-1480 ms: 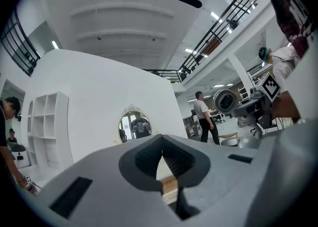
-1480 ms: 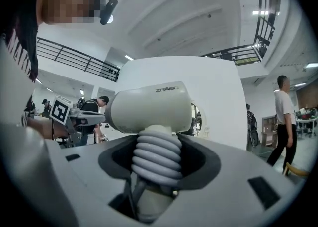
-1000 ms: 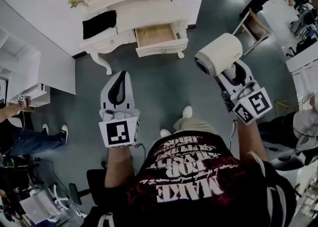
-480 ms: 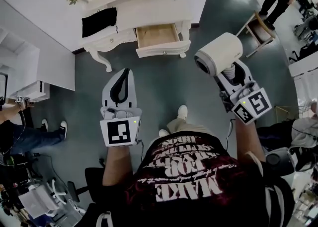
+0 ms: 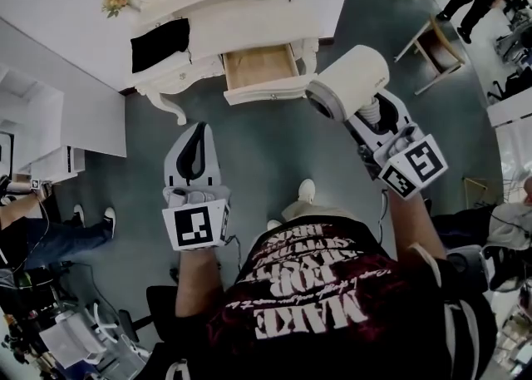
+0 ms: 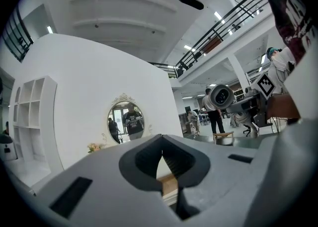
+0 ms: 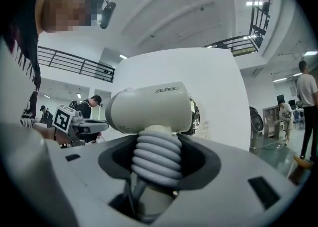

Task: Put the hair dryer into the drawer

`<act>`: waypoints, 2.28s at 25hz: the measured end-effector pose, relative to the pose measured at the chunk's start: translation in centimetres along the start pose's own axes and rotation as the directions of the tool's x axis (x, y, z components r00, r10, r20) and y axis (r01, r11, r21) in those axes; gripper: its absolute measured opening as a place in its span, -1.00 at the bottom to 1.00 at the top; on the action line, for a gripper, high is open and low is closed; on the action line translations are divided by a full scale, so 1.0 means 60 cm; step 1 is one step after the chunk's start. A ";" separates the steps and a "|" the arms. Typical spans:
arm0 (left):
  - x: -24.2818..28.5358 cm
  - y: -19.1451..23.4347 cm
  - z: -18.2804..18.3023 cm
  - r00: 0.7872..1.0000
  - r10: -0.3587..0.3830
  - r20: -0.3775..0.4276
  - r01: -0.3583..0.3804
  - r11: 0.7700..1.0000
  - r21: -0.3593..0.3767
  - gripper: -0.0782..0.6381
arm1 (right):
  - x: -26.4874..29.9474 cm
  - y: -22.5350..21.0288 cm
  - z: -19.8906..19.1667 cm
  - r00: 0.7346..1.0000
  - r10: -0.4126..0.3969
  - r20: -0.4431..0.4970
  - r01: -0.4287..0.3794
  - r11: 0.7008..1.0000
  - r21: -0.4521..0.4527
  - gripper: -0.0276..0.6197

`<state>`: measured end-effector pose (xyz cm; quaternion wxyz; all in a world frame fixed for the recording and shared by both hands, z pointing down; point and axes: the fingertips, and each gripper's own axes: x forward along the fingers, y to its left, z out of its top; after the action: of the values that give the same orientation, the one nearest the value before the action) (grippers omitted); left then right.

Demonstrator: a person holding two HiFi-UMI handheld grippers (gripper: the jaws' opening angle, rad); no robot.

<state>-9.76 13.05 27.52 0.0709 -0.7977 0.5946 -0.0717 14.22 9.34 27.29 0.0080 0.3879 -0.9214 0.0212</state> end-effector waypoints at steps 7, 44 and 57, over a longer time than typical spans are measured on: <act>0.063 -0.005 0.003 1.000 -0.006 0.002 0.006 1.000 -0.006 -0.77 | 0.030 -0.051 -0.002 1.000 0.008 -0.001 -0.008 1.000 0.010 -0.20; 0.190 -0.022 -0.015 0.984 0.160 -0.073 -0.159 0.987 0.012 -0.77 | 0.116 -0.195 -0.026 0.987 0.159 -0.011 -0.158 0.985 0.068 -0.20; 0.183 -0.005 -0.028 0.988 0.137 -0.075 -0.138 0.990 -0.001 -0.77 | 0.119 -0.185 -0.037 0.991 0.131 -0.033 -0.131 0.991 0.010 -0.20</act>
<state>-6.69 2.55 29.58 0.0508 -0.7518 0.6506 -0.0944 17.14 -3.40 30.11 0.0207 0.3262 -0.9445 0.0316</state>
